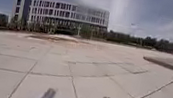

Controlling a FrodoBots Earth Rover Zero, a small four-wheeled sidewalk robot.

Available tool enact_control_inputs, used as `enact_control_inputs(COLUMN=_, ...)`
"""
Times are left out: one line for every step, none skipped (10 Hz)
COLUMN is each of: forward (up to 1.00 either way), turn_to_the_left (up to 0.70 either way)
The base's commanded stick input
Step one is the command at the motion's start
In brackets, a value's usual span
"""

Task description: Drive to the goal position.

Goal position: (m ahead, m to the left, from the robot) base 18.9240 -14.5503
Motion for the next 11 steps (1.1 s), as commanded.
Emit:
enact_control_inputs(forward=0.50, turn_to_the_left=0.00)
enact_control_inputs(forward=0.50, turn_to_the_left=0.00)
enact_control_inputs(forward=0.50, turn_to_the_left=0.00)
enact_control_inputs(forward=0.50, turn_to_the_left=0.00)
enact_control_inputs(forward=0.50, turn_to_the_left=0.00)
enact_control_inputs(forward=0.50, turn_to_the_left=0.00)
enact_control_inputs(forward=0.50, turn_to_the_left=0.00)
enact_control_inputs(forward=0.50, turn_to_the_left=0.00)
enact_control_inputs(forward=0.50, turn_to_the_left=0.00)
enact_control_inputs(forward=0.50, turn_to_the_left=0.00)
enact_control_inputs(forward=0.50, turn_to_the_left=0.00)
